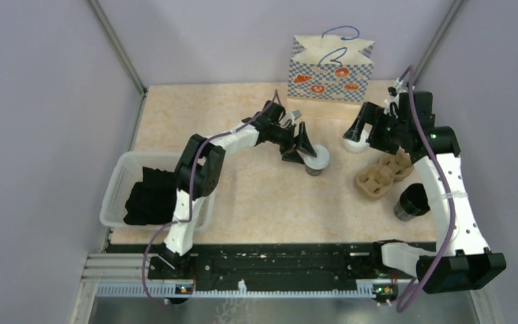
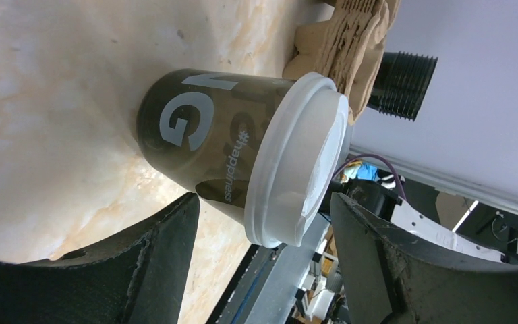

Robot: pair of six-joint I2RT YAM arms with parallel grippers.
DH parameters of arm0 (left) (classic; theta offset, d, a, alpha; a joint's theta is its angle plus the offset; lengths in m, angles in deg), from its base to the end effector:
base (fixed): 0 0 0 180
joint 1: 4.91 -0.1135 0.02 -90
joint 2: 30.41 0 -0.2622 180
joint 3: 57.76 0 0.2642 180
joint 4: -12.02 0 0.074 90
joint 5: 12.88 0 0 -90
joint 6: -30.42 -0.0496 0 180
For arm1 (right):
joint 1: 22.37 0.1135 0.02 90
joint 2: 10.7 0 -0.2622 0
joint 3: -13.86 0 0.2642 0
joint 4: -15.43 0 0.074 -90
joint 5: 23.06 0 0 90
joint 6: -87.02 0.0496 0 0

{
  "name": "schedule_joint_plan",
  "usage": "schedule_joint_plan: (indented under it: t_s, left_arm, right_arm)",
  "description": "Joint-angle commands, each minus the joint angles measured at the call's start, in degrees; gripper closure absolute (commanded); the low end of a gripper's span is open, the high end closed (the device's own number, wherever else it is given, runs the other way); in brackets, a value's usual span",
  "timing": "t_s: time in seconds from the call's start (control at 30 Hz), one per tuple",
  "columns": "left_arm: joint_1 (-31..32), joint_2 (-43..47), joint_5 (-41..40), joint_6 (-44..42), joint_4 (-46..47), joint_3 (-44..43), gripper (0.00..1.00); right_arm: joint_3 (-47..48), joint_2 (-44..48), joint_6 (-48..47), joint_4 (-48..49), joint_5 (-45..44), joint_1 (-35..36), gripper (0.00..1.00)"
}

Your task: Pack the takeout coffee

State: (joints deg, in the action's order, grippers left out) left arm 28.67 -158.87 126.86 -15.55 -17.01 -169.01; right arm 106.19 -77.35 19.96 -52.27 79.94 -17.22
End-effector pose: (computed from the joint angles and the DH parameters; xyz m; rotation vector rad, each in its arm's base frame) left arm 0.4030 -0.3130 0.1640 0.2465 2.6470 -1.6019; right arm 0.2431 0.0331 0.3868 0.2438 2.3227 0.5097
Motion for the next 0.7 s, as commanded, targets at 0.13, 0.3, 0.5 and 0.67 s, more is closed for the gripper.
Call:
schedule_joint_plan:
  t_s: [0.13,0.3,0.5,0.67]
  left_arm:
    - [4.11,-3.9,2.06,3.67,5.77,-2.75,0.23]
    - [5.87,-6.68,2.45,5.32,6.45,-6.03,0.22]
    - [6.06,-1.9,0.22,1.75,2.13,-4.98,0.07]
    - [4.88,8.89,-1.44,1.54,3.66,3.41,0.02]
  right_arm:
    - [2.72,2.1,-0.27,-3.41,-2.36,0.29,0.06]
    - [3.62,3.3,-0.26,-4.46,-2.61,0.28,0.06]
    - [9.25,3.76,-1.43,-10.06,-5.5,0.28,0.05]
    - [13.56,4.79,-2.47,-17.02,-9.48,0.26,0.04]
